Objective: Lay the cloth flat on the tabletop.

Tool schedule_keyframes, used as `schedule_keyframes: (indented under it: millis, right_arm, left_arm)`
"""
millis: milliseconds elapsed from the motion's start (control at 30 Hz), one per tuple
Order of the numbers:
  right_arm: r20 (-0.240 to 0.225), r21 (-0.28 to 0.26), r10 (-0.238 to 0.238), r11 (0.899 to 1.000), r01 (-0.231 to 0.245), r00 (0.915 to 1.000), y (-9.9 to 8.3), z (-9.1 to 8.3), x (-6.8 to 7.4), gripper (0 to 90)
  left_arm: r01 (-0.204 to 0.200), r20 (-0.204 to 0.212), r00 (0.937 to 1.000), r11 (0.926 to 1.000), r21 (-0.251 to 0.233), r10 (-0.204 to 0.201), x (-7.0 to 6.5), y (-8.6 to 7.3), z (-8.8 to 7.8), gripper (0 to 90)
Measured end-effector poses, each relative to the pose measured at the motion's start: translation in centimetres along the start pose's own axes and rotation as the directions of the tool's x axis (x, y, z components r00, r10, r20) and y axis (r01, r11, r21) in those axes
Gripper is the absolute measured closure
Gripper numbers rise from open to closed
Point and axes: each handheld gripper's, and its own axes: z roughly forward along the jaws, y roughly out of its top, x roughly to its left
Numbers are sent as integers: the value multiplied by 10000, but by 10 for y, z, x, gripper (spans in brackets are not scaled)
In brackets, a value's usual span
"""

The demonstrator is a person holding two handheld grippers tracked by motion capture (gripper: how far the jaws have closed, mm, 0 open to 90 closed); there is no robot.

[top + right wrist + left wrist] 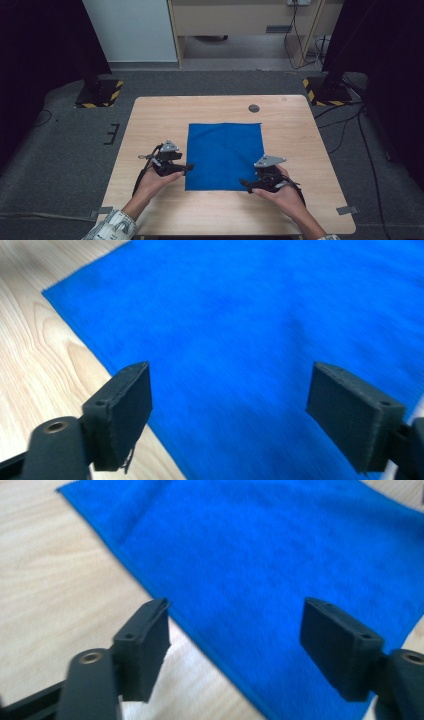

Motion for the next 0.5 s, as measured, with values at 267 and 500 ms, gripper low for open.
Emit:
schedule_keyframes:
  millis: [267,500]
  right_arm:
    - [-358,184,-285,9994,291,9990,16,23,15,165]
    - [-680,262,-647,9974,666,9956,30,39,33,168]
  left_arm:
    - [47,60,10000,9999,-119,-46,8,15,4,130]
    - [96,-48,9999,9990,-433,-98,14,22,6,118]
